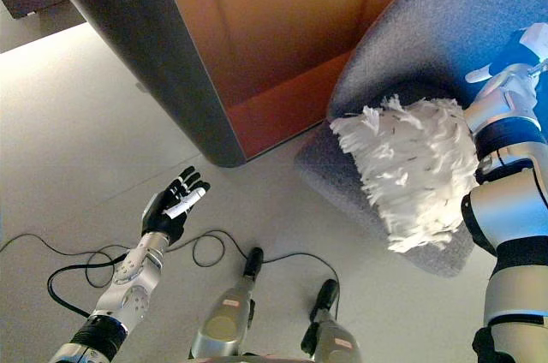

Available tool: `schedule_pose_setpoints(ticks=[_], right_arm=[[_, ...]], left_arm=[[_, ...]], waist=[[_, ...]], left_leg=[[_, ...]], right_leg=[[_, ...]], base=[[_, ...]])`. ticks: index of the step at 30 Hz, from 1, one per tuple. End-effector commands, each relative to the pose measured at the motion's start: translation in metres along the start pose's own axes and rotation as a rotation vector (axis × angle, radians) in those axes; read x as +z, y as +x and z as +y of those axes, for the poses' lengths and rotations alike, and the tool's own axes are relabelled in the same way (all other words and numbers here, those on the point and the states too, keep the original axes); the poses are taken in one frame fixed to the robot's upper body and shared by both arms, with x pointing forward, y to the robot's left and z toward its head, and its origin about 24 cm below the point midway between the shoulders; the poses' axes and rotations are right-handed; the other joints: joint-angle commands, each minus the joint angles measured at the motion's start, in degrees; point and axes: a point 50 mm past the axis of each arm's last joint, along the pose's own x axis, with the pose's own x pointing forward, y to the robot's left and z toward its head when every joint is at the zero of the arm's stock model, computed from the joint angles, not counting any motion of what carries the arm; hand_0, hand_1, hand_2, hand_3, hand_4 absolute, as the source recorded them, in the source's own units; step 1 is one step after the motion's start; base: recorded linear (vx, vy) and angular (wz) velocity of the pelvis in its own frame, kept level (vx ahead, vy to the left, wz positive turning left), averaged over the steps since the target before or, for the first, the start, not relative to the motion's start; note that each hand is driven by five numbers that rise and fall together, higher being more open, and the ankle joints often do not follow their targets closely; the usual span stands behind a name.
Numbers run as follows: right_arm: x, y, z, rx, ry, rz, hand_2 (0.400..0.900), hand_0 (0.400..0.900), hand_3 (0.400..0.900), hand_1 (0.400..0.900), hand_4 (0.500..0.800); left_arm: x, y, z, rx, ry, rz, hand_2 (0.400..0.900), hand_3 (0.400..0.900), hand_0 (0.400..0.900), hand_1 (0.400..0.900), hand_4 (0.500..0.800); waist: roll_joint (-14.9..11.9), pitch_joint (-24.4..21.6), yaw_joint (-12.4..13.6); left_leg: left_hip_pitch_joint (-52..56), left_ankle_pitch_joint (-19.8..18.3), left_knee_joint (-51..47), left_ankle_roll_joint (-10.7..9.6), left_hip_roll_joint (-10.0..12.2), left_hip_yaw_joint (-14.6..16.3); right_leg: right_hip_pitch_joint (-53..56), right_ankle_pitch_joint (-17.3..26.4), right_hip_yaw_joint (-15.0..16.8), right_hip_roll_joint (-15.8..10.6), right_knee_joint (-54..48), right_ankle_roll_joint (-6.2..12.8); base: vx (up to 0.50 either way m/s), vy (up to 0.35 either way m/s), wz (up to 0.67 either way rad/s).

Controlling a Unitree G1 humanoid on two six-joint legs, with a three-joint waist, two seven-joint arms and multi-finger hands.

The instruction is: Pick up the pillow and put it on the sofa.

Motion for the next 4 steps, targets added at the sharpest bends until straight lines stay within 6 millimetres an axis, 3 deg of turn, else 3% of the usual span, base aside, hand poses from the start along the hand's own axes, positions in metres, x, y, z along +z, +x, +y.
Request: schedule_pose_setpoints(ticks=[1, 4], right_arm=[[-0.0001, 0.0077, -0.0514, -0.199, -0.118, -0.065, 0.9, 0.9, 0.9, 0.9, 0.8], [-0.0064, 0.0085, -0.0451, -0.163, -0.124, -0.053, 0.9, 0.9, 0.9, 0.9, 0.8]], left_arm=[[0.0236, -0.0028, -0.0112, -0.12, 0.078, -0.106, 0.9, 0.9, 0.9, 0.9, 0.8], [0.0198, -0.0037, -0.0107, -0.117, 0.089, -0.085, 0.9, 0.9, 0.9, 0.9, 0.8]], waist=[[-2.77, -7.2, 0.78], [-2.81, -7.75, 0.69]], left_leg=[[1.11, -2.37, -0.42, -3.05, 4.36, -0.98], [1.9, -2.64, -0.39, -3.02, 4.36, -0.85]], right_leg=[[-0.25, 1.19, 1.12, -5.56, 0.35, 6.47], [0.41, 1.09, 1.11, -5.76, 0.38, 6.56]], base=[[0.05, -0.002, 0.01], [0.05, 0.002, 0.0]])
